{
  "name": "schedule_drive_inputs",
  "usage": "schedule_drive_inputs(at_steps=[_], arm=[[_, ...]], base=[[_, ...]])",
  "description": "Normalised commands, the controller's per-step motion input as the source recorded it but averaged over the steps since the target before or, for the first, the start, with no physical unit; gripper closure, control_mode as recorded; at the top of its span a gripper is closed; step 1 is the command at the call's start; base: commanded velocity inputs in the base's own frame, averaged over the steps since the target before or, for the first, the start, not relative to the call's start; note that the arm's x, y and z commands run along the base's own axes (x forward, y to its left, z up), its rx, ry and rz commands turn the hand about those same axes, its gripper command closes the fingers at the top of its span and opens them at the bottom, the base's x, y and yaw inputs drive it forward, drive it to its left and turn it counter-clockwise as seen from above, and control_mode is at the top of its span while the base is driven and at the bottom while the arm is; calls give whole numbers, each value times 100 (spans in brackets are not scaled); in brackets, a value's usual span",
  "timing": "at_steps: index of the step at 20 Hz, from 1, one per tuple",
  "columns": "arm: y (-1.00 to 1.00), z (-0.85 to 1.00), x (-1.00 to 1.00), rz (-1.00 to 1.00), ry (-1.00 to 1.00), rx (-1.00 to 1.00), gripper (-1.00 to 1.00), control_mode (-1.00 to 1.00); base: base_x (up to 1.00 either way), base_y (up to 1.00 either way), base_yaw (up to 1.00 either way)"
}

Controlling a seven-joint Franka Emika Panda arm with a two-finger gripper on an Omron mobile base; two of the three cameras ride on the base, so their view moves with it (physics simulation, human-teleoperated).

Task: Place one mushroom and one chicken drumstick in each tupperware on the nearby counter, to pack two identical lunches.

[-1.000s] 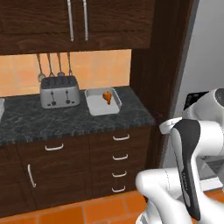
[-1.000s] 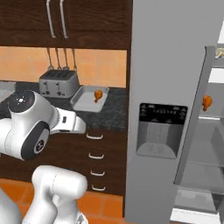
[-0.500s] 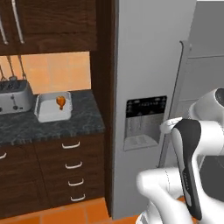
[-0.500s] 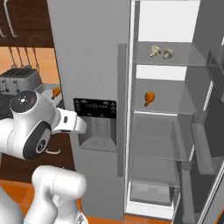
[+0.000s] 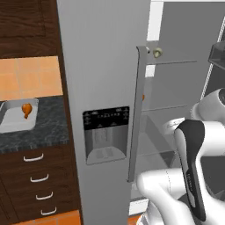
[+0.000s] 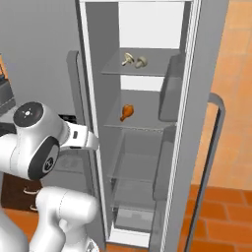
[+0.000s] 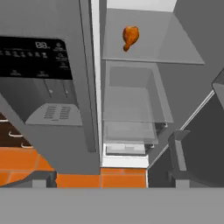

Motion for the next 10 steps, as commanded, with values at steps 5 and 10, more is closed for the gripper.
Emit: schedule_drive_inputs(at_steps=[5, 10], arm=[[0, 0, 0, 0, 0, 0, -100, 100], [0, 0, 0, 0, 0, 0, -100, 100]], base=[[52, -50, 0], [50, -37, 0]])
